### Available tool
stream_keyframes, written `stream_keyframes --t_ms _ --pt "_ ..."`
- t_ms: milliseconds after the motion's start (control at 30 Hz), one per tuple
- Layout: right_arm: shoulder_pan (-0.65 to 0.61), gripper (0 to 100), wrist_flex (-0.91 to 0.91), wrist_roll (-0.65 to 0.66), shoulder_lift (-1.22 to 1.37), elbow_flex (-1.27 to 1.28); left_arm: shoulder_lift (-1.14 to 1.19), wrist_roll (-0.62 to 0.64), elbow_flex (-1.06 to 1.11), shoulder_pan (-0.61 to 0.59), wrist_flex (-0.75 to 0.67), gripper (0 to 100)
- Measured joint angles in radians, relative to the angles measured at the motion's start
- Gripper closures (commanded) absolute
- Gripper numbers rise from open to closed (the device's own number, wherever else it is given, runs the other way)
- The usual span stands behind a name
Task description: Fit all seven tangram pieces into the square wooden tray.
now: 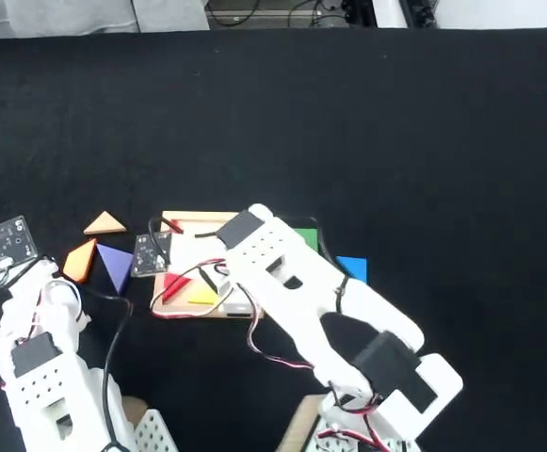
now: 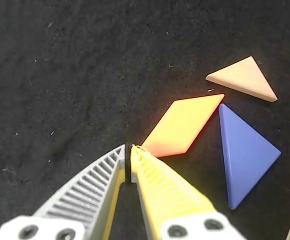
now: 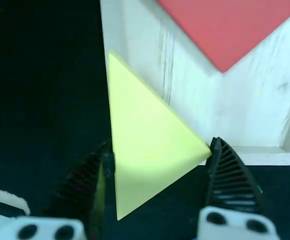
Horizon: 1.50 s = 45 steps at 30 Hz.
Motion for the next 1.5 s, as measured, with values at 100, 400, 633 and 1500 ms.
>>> stream_keyframes --t_ms 100,400,633,1500 --pt "0.000 78.4 -0.005 0.000 0.000 0.000 0.000 0.000 0.000 0.000 0.000 97" --pt "0.000 78.4 -0.005 0.000 0.000 0.000 0.000 0.000 0.000 -0.006 -0.003 97" --pt "0.000 78.4 -0.005 0.048 0.000 0.014 0.000 0.000 0.000 -0.006 -0.009 97" --pt "-0.052 78.3 -0.163 -0.020 0.000 0.048 0.000 0.000 0.000 -0.006 -0.009 97"
